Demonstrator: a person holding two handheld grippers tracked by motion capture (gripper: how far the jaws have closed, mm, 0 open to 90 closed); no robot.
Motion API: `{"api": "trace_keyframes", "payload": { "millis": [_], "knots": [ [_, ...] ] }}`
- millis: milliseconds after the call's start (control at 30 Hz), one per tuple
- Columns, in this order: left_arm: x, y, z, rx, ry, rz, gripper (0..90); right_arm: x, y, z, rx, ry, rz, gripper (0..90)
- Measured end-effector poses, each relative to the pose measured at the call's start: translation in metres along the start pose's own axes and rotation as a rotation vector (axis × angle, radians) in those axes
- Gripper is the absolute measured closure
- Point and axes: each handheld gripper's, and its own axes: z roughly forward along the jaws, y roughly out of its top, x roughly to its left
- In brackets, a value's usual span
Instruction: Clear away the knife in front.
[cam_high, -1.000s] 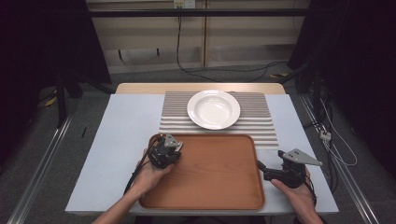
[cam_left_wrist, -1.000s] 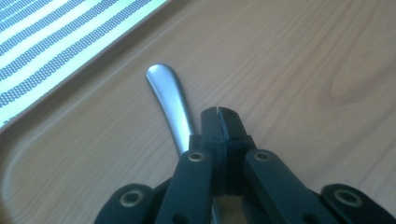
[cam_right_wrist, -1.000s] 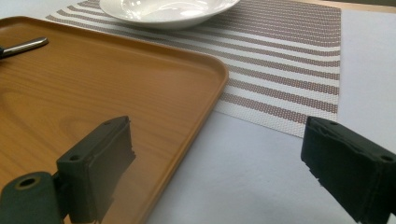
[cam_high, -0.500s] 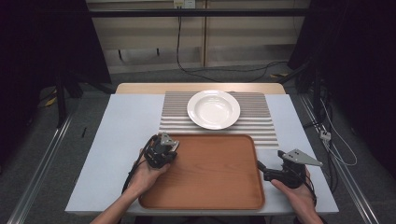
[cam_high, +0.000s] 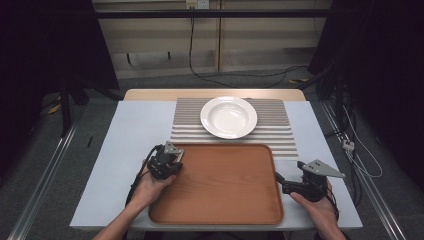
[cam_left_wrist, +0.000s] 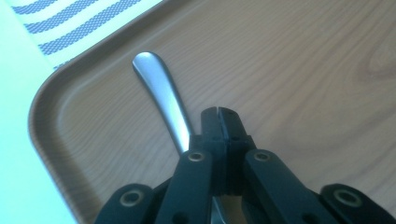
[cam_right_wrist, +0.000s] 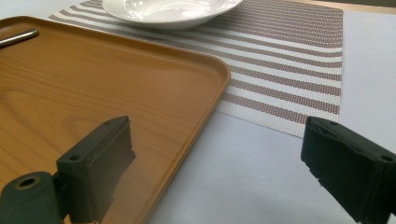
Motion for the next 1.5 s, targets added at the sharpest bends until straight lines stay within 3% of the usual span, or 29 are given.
{"api": "trace_keyframes", "payload": {
  "millis": [367, 667, 767, 1333, 1500],
  "knots": [
    [0.002, -0.005, -0.004, -0.003, 0.016, 0.006, 90.0, 0.000, 0.000, 0.000, 0.000, 0.002, 0.000, 8.6],
    [0.000, -0.008, -0.007, 0.003, 0.002, -0.004, 90.0, 0.000, 0.000, 0.000, 0.001, 0.001, 0.001, 8.7],
    [-0.004, -0.009, -0.008, 0.006, 0.017, 0.014, 90.0, 0.000, 0.000, 0.001, 0.001, 0.001, 0.001, 8.6],
    [0.003, -0.012, -0.013, 0.027, 0.031, 0.006, 90.0, 0.000, 0.001, 0.001, 0.000, 0.002, 0.005, 8.6],
    [0.006, -0.014, -0.014, 0.031, 0.015, -0.004, 90.0, 0.000, 0.001, 0.002, 0.003, -0.001, 0.003, 8.6]
  ]
}}
